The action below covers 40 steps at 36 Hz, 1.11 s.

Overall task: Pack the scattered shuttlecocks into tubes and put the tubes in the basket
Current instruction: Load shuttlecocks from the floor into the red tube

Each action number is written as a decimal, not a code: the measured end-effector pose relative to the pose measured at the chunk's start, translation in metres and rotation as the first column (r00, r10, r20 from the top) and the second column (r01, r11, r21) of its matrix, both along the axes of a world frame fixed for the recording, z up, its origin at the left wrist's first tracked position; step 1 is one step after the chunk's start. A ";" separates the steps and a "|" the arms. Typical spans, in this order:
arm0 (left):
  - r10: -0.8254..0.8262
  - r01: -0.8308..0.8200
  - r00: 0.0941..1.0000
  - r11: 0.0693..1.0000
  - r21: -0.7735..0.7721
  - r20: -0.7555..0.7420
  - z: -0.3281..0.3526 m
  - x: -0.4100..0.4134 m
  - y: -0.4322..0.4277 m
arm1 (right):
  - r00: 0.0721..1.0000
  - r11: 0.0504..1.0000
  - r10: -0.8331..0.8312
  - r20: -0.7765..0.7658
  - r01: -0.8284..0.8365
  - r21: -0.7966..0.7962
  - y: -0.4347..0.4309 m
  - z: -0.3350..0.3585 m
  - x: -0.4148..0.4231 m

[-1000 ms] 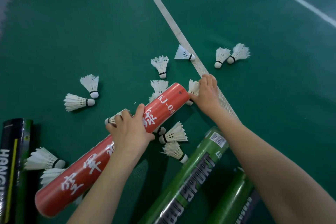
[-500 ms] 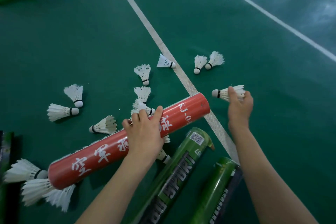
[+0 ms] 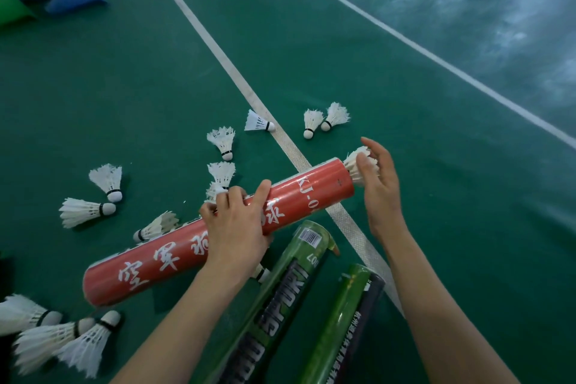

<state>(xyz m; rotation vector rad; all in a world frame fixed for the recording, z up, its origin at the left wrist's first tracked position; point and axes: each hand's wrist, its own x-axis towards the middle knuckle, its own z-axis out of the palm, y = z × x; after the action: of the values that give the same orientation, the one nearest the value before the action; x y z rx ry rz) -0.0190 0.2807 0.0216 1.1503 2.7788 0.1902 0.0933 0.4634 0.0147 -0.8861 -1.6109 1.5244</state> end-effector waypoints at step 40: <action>-0.300 0.299 0.941 0.954 0.033 0.155 0.089 -0.199 -0.055 | 0.729 0.995 0.080 0.680 -0.096 -0.014 -0.084 0.117 -0.199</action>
<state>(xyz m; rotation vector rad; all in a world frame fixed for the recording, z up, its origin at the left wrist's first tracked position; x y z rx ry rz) -0.2181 0.2255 0.1102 1.4715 2.4311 0.2494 -0.1061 0.3796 0.1321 -1.4985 -2.2032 1.2983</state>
